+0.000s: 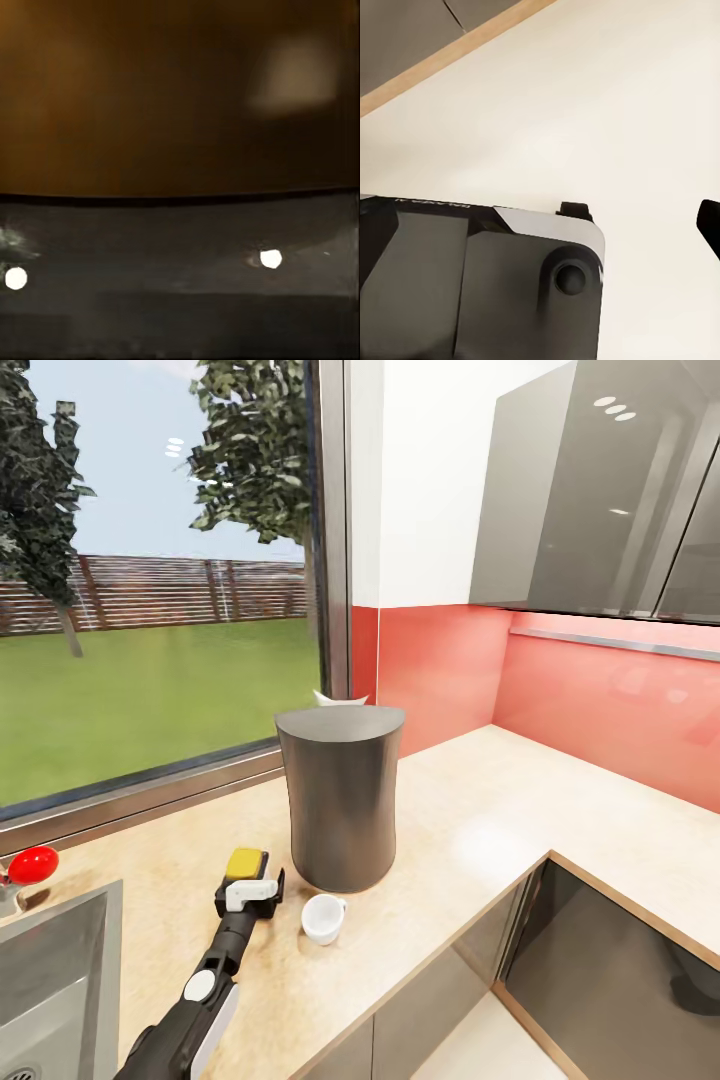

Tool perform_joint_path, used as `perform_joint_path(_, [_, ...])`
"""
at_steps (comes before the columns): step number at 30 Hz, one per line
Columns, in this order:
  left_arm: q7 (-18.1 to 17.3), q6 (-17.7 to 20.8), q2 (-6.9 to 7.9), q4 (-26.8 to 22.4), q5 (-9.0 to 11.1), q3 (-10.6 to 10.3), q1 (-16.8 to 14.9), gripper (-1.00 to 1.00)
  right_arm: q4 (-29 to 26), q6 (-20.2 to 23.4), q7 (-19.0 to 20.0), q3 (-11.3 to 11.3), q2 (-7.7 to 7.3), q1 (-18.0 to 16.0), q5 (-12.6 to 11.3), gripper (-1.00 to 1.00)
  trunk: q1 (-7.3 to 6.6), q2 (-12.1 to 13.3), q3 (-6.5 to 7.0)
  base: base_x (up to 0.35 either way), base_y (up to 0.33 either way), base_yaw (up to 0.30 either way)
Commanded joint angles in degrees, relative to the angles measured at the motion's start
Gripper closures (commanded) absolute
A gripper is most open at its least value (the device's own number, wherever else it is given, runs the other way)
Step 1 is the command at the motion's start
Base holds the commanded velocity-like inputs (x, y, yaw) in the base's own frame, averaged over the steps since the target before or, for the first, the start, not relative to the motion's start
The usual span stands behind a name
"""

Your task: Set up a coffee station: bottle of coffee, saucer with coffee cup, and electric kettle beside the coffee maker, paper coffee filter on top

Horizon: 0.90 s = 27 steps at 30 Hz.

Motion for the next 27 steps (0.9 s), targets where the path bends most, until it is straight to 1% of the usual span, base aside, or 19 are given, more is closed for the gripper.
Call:
perform_joint_path(1, [0.1, -0.2, 0.00, 0.0, 0.4, -0.2, -0.1, -1.00, 0.1, -0.2, 0.0, 0.4, 0.00, -0.1, 0.0, -1.00, 0.04, -0.1, -0.13, 0.000, 0.000, 0.000])
perform_joint_path(15, [0.1, -0.2, -0.04, 0.0, 0.3, -0.1, -0.1, -1.00, 0.1, -0.2, 0.0, 0.4, 0.00, -0.1, -0.1, -1.00, 0.04, -0.1, -0.13, -0.003, 0.000, 0.000])
perform_joint_path(20, [0.1, -0.1, -0.05, 0.0, 0.3, -0.1, -0.1, -1.00, 0.1, -0.2, 0.0, 0.4, 0.00, -0.1, -0.1, -1.00, 0.04, -0.1, -0.13, -0.194, -0.027, 0.000])
perform_joint_path(27, [0.1, -0.1, -0.05, 0.0, 0.3, -0.1, -0.1, -1.00, 0.1, -0.2, 0.0, 0.4, 0.00, -0.1, -0.1, -1.00, 0.04, -0.1, -0.13, -0.049, -0.010, 0.000])
